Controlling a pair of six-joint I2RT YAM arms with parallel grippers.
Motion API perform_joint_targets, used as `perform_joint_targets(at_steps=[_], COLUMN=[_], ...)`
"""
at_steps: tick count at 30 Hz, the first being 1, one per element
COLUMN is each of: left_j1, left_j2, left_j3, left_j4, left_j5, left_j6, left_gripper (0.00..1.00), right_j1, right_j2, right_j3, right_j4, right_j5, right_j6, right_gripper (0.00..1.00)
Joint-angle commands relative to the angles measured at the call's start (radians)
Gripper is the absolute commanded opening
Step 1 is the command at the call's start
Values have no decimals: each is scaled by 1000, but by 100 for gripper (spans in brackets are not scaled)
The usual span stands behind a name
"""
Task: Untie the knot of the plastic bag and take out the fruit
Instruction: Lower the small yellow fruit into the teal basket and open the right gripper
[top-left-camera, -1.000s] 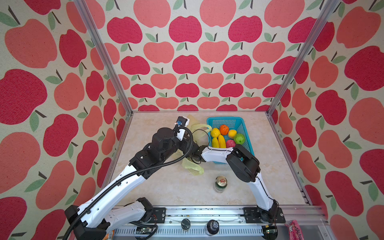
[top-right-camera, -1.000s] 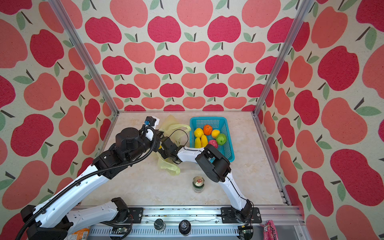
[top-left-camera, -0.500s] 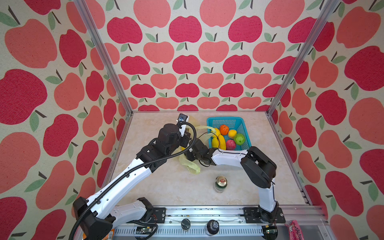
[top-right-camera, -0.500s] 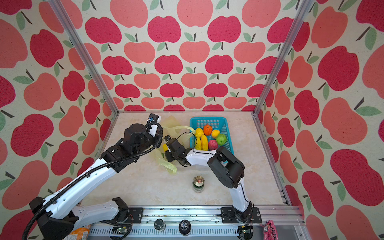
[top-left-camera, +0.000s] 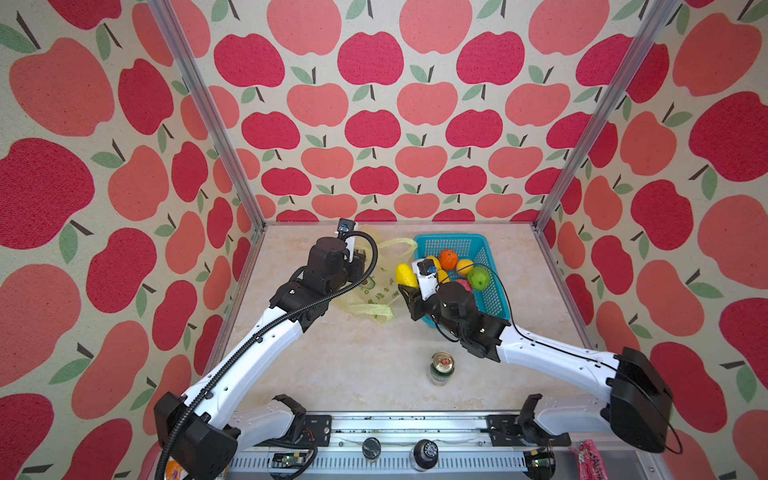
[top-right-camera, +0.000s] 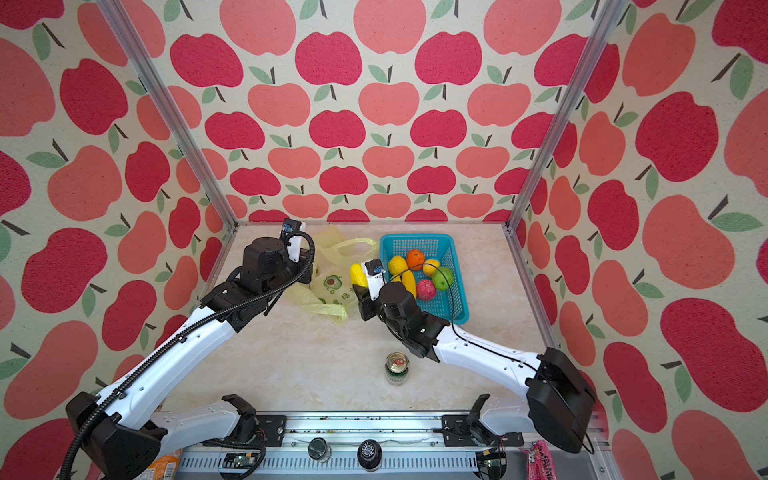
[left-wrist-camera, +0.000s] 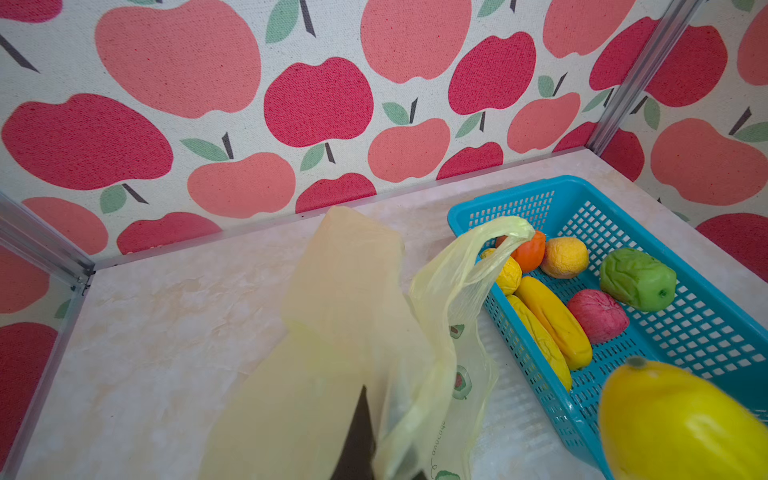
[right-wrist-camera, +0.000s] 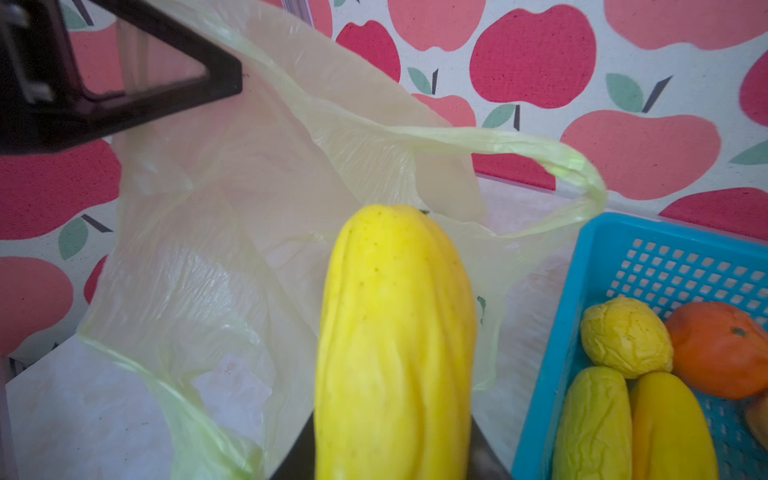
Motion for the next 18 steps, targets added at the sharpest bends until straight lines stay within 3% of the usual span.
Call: perform_joint_targets(at_steps=[1,3,6,10,18], left_j1=[14,13,14,14,14], left_j2=[-29,-36,-39,-43,-45], left_j3=[-18,-21,-26,-27,-29], left_j4=[20,21,26,23,24], left_j5=[34,44,58,65,79], left_j6=[-26,-28,-29,-29,-29], left_gripper=[0,0,0,0,0], right_j1=[0,-12,-57,-130,-250], right_j2=[-153,-235,-321,-343,-231], right_j3=[-63,-98,-157,-198,-212], right_j4=[-30,-88,-144,-222,-299], right_j5=[186,277,298,245,129], right_j6=[2,43,107,190,269], right_gripper=[17,17,17,17,15])
